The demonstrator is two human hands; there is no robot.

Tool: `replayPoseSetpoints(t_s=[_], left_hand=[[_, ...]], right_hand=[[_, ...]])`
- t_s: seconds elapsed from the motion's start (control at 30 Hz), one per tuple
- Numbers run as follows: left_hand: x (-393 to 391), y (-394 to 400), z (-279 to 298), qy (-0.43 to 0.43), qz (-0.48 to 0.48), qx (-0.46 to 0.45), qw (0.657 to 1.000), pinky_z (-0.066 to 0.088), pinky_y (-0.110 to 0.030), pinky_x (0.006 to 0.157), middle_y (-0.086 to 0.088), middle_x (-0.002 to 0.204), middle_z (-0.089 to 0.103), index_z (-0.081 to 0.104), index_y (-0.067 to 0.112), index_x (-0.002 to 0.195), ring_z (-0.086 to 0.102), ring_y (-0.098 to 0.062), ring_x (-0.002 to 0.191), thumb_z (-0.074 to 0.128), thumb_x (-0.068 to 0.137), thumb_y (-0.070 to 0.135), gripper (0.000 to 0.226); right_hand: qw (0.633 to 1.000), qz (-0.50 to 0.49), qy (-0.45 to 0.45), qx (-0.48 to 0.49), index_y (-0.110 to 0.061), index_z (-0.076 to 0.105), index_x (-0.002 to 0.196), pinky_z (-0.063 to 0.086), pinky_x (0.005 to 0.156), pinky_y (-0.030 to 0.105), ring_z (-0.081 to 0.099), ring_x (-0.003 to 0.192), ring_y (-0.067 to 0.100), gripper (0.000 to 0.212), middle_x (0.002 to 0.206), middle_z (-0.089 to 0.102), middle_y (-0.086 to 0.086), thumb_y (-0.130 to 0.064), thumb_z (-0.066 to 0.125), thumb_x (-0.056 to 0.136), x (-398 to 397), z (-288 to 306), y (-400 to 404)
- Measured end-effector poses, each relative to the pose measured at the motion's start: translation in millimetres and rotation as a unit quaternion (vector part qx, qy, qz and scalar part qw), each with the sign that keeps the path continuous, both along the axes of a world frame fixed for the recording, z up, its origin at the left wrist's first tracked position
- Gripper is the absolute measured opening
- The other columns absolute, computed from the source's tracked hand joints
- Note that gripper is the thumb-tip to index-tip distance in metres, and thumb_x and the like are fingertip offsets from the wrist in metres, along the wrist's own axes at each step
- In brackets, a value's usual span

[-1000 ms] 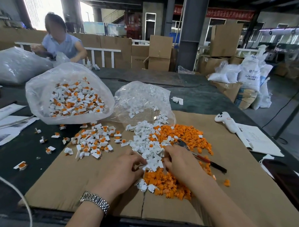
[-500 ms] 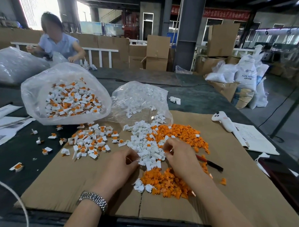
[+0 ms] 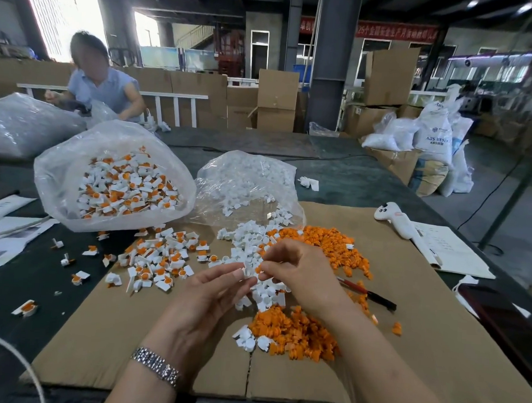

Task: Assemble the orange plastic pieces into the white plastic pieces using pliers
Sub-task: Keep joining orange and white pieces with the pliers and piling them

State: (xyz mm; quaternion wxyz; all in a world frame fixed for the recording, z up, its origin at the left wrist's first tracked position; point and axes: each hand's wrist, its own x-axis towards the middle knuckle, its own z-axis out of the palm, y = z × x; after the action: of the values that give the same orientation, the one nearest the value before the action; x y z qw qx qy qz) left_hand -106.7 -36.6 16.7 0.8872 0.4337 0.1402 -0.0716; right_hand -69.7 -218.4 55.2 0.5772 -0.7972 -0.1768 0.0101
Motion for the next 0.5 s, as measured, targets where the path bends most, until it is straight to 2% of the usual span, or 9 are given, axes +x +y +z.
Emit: replayPoseSetpoints(t_s=[0.13,0.2,0.3,0.37,0.5], left_hand=[[-2.6,-1.9,-0.3,-0.013,0.017,0.017,1.000,0.061,-0.033,0.089,-0.026,0.113,0.074,0.081,0.002,0.096,0.076,-0.030,0.103,0.080,0.076,-0.001,0.020],[-4.4,-3.4,-1.6,-0.022,0.019,0.002,1.000,0.063,-0.034,0.085,-0.027,0.114,0.074,0.080,0.001,0.097,0.076,-0.030,0.104,0.083,0.073,-0.002,0.025],[-3.7,-5.2,-2.7,-0.046,0.026,0.021,0.998,0.063,-0.034,0.081,-0.029,0.114,0.073,0.078,0.001,0.094,0.074,-0.033,0.108,0.084,0.070,-0.005,0.026],[-1.8,-5.0,-1.3,-0.066,0.032,0.033,0.997,0.062,-0.031,0.084,-0.030,0.115,0.072,0.078,0.001,0.093,0.074,-0.035,0.109,0.082,0.071,-0.005,0.023],[-1.2,-2.7,0.1,-0.074,0.024,-0.010,0.997,0.062,-0.027,0.079,-0.027,0.106,0.075,0.081,0.001,0.088,0.076,-0.033,0.103,0.080,0.074,-0.001,0.015]], right_hand=[[0.998,-0.021,-0.047,-0.033,-0.019,0.070,0.094,0.058,0.077,0.022,0.069,0.081,0.006,0.008,0.089,0.072,-0.007,-0.015,0.075,0.090,-3.3,-0.8,9.2],[0.997,-0.027,-0.065,-0.041,-0.020,0.069,0.093,0.056,0.077,0.023,0.067,0.083,0.005,0.006,0.087,0.070,-0.009,-0.017,0.074,0.090,-4.7,-1.8,10.4],[0.996,-0.023,-0.080,-0.045,-0.021,0.069,0.092,0.053,0.075,0.019,0.066,0.083,0.003,0.006,0.085,0.070,-0.010,-0.018,0.074,0.090,-7.1,-1.6,11.0],[0.995,-0.026,-0.085,-0.044,-0.022,0.069,0.092,0.051,0.074,0.016,0.066,0.083,0.002,0.007,0.085,0.071,-0.011,-0.018,0.075,0.090,-8.2,0.1,10.7],[0.993,-0.021,-0.105,-0.041,-0.024,0.069,0.088,0.048,0.076,0.016,0.065,0.084,0.003,0.010,0.083,0.070,-0.014,-0.016,0.075,0.089,-10.2,3.3,8.5]])
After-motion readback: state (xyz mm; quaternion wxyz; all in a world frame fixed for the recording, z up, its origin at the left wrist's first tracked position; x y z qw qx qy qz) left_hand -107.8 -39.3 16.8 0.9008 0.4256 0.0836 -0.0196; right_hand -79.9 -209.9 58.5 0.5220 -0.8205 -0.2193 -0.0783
